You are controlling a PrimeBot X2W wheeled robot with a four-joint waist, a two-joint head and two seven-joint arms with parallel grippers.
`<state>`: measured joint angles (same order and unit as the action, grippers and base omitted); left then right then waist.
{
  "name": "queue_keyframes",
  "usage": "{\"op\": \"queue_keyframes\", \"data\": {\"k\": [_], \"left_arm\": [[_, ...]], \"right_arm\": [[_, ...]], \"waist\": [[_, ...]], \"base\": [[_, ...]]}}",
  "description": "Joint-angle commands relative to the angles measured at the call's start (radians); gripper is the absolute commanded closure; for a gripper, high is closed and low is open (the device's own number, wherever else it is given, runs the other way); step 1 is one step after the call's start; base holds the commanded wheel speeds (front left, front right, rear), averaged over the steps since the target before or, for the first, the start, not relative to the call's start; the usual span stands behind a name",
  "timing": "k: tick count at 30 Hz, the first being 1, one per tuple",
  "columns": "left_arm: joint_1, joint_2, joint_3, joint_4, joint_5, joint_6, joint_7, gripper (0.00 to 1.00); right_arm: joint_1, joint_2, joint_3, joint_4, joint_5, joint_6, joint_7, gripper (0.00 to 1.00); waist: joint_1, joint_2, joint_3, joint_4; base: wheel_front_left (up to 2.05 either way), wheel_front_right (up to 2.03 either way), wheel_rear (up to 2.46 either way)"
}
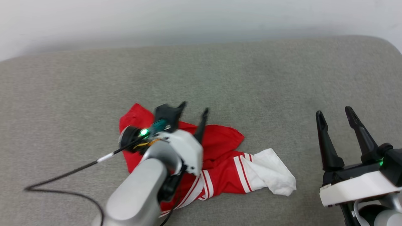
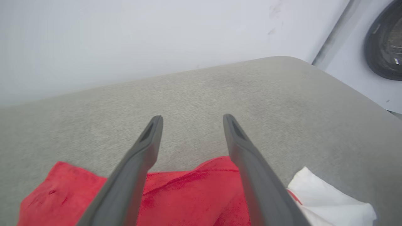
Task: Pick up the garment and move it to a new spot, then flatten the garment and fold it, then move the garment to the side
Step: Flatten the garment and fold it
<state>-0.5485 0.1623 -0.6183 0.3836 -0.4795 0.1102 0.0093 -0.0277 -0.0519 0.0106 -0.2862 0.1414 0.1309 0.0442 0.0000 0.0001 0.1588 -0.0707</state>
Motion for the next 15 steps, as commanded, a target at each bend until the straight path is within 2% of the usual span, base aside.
{"op": "queue_keyframes", "data": {"k": [1, 4, 8, 15], "left_arm": [[0.017, 0.009, 0.003, -0.006, -0.003, 0.005, -0.001, 0.00], [0.074, 0.064, 0.049, -0.048, -0.025, 0.045, 0.016, 0.00], [0.139, 0.150, 0.090, -0.098, -0.056, 0.070, 0.081, 0.00], [0.193, 0.294, 0.095, -0.177, -0.117, 0.041, 0.318, 0.00]], "right_arm": [[0.011, 0.003, 0.002, -0.005, -0.001, 0.000, 0.000, 0.00], [0.022, 0.003, 0.000, -0.017, 0.003, 0.000, 0.009, 0.00], [0.035, 0.003, 0.005, -0.024, 0.007, 0.000, 0.018, 0.00], [0.022, 0.003, 0.019, -0.042, -0.001, 0.000, 0.018, 0.00]], "waist": [[0.0000, -0.0001, -0.025, 0.025], [0.0000, -0.0001, -0.038, 0.043], [0.0000, -0.0001, -0.041, 0.054], [0.0000, -0.0001, 0.002, 0.050]], "base": [[0.00, 0.00, 0.00], [0.00, 0.00, 0.00], [0.00, 0.00, 0.00], [0.00, 0.00, 0.00]]}}
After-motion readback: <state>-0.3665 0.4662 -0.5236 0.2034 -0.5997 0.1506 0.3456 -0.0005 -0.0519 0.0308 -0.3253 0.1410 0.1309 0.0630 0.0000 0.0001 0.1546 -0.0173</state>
